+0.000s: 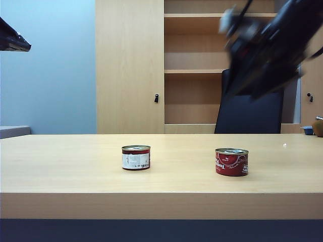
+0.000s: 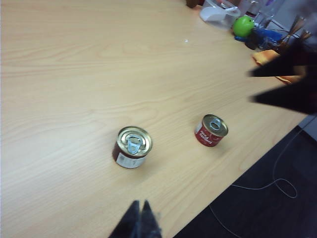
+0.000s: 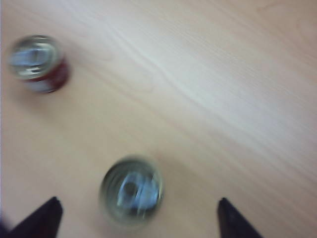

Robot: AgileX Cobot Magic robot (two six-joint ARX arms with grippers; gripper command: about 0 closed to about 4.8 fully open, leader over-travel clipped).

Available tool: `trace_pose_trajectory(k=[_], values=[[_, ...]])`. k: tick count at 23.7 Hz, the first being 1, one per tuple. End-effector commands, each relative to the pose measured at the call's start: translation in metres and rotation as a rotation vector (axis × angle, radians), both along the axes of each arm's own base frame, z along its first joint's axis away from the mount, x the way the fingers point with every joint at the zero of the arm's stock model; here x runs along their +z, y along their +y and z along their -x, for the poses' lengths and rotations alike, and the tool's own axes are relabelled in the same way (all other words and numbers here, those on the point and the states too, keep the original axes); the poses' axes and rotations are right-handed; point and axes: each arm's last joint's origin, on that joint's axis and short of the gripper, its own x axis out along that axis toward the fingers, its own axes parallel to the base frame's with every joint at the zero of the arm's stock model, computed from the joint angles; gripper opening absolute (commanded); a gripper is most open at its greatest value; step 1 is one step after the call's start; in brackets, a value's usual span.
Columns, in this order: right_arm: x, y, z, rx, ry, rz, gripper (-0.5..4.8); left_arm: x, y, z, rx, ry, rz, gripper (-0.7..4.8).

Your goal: Stack a can of tomatoes on the right onto the can of tomatoes on the left.

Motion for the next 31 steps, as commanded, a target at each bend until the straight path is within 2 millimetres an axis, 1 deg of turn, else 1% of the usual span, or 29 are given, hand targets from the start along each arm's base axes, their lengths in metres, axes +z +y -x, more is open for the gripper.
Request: trace_pose_trajectory(k=[1, 2, 3, 5, 7, 14, 20, 22, 23, 24, 25, 27, 29, 30, 31], values=[[-0.019, 0.022, -0.037, 0.024, 0.119, 0.051, 4.33, 0.003, 0.000, 0.002, -0.012, -0.013, 0.006, -0.02], [-0.028, 0.029, -0.048, 0.032, 0.176, 0.073, 4.33, 0.003, -0.001, 0.002, -0.010, 0.001, 0.016, -0.02], [-0.035, 0.035, -0.054, 0.043, 0.236, 0.094, 4.35, 0.002, -0.001, 0.002, -0.004, 0.023, 0.032, -0.02], [-0.040, 0.040, -0.054, 0.061, 0.286, 0.107, 4.36, 0.002, -0.001, 0.003, 0.004, 0.054, 0.051, -0.02], [-0.042, 0.041, -0.052, 0.065, 0.303, 0.117, 4.36, 0.002, -0.001, 0.003, -0.007, 0.055, 0.056, -0.02], [-0.046, 0.040, -0.051, 0.059, 0.333, 0.139, 4.36, 0.002, -0.001, 0.004, -0.013, 0.052, 0.058, -0.02], [-0.067, 0.042, -0.057, 0.046, 0.386, 0.179, 4.32, 0.003, -0.002, 0.006, -0.077, 0.054, 0.086, -0.02], [-0.069, 0.042, -0.058, 0.046, 0.392, 0.182, 4.15, 0.003, -0.002, 0.006, -0.080, 0.055, 0.087, -0.02], [-0.069, 0.042, -0.058, 0.044, 0.392, 0.185, 3.89, 0.003, -0.002, 0.006, -0.082, 0.056, 0.088, -0.02], [-0.069, 0.042, -0.058, 0.044, 0.391, 0.184, 3.30, 0.003, -0.002, 0.006, -0.085, 0.057, 0.089, -0.01], [-0.069, 0.042, -0.058, 0.044, 0.388, 0.183, 3.04, 0.002, -0.003, 0.006, -0.086, 0.059, 0.090, -0.02], [-0.068, 0.042, -0.058, 0.044, 0.384, 0.182, 2.90, 0.003, -0.003, 0.006, -0.092, 0.059, 0.093, -0.01], [-0.067, 0.043, -0.059, 0.045, 0.379, 0.180, 2.90, 0.003, -0.003, 0.006, -0.092, 0.059, 0.093, -0.01], [-0.064, 0.044, -0.060, 0.047, 0.374, 0.178, 2.90, 0.003, -0.003, 0.006, -0.093, 0.057, 0.092, -0.01], [-0.053, 0.051, -0.062, 0.061, 0.358, 0.174, 2.91, 0.004, -0.002, 0.007, -0.088, 0.046, 0.089, -0.02]])
